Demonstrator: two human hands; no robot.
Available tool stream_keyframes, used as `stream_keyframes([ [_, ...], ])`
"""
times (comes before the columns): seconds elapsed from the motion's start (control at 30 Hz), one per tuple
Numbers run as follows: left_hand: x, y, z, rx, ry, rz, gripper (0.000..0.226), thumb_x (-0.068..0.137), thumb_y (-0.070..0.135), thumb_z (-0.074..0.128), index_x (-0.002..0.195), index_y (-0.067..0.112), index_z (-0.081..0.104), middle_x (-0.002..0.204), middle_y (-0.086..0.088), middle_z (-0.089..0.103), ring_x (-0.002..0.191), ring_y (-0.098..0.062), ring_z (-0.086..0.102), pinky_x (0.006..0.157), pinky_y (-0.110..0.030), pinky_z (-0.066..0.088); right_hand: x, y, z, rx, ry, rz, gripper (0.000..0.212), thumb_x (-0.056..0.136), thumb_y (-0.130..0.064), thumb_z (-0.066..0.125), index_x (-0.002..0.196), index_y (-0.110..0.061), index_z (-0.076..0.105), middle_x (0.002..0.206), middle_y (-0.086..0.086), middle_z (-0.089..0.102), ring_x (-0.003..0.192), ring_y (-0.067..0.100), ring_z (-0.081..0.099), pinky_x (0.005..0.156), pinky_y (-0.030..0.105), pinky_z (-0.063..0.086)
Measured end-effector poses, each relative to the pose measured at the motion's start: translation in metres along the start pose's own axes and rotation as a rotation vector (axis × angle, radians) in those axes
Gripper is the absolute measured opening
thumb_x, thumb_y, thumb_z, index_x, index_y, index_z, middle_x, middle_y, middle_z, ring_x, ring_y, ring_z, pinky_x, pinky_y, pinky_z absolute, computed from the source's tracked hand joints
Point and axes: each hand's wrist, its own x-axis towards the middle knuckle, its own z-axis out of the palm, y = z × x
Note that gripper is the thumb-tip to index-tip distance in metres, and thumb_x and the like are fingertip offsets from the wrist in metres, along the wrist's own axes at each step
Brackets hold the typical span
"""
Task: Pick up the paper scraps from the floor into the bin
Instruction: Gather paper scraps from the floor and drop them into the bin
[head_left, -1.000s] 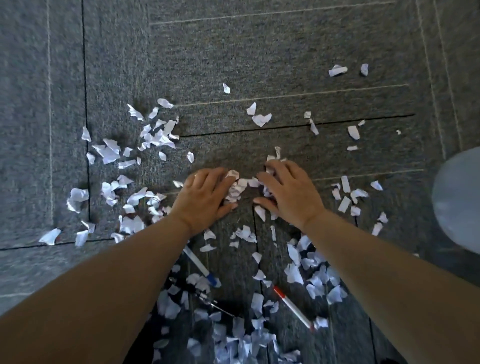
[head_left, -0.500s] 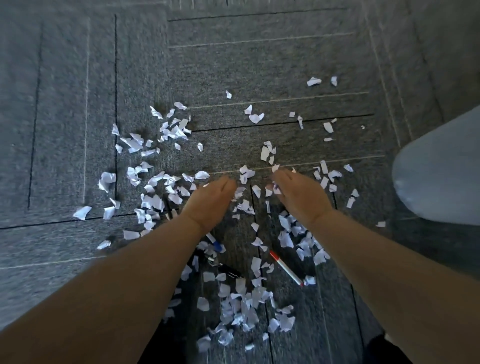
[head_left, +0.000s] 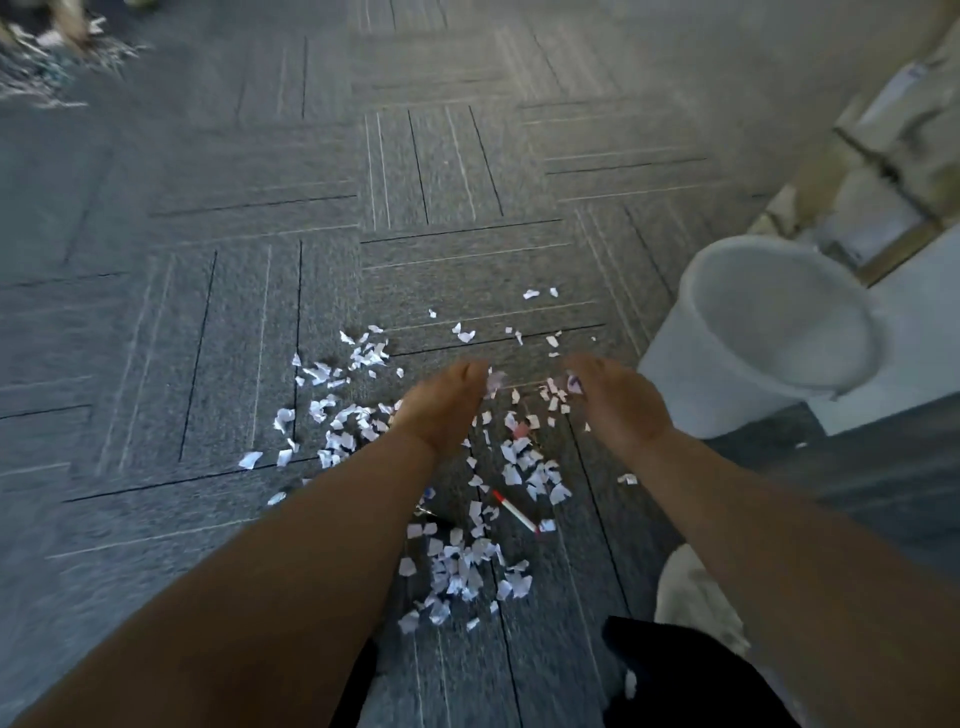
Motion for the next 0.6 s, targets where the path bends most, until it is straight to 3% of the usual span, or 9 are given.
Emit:
stream_keyframes([
  [0.1,0.010,0.019,-0.013,0.017,0.020,0.050,0.024,0.097,0.021,0.039,0.115,0.006,0.043,0.114,-0.012,0.053,0.097,-0.030,0.058,0.077,-0.039,0.048,-0.012,0.011,-0.021,-0.009,0.021,0.036,0.025,0.087,-0.005,0.058,0.110,0.002,0.054,0.101,0.023,0.063,0.083,0.036,0.060,0.062,0.029,0.032],
  [0.3,0.050,0.063,-0.031,-0.009,0.028,0.188,0.019,0.096,0.017,0.042,0.112,0.006,0.044,0.111,-0.011,0.054,0.090,-0.030,0.057,0.066,-0.035,0.043,-0.016,0.056,-0.049,0.030,0.061,0.174,0.013,0.086,-0.002,0.056,0.099,0.000,0.056,0.096,0.021,0.064,0.080,0.038,0.061,0.062,0.039,0.046],
  [0.4,0.081,0.079,-0.036,-0.037,0.034,0.226,0.012,0.094,0.011,0.044,0.105,0.007,0.045,0.108,-0.012,0.055,0.086,-0.031,0.057,0.061,-0.034,0.037,-0.005,0.081,-0.066,0.009,0.113,0.261,0.006,0.089,-0.007,0.055,0.092,-0.002,0.054,0.089,0.020,0.062,0.076,0.040,0.058,0.059,0.038,0.040],
  [0.6,0.152,0.124,-0.039,-0.071,0.057,0.347,0.013,0.096,0.015,0.043,0.101,0.004,0.048,0.104,-0.014,0.056,0.088,-0.032,0.056,0.061,-0.031,0.028,0.023,0.139,-0.096,0.061,0.207,0.463,0.017,0.095,-0.021,0.049,0.091,-0.005,0.051,0.092,0.013,0.059,0.083,0.034,0.055,0.064,0.036,0.038],
])
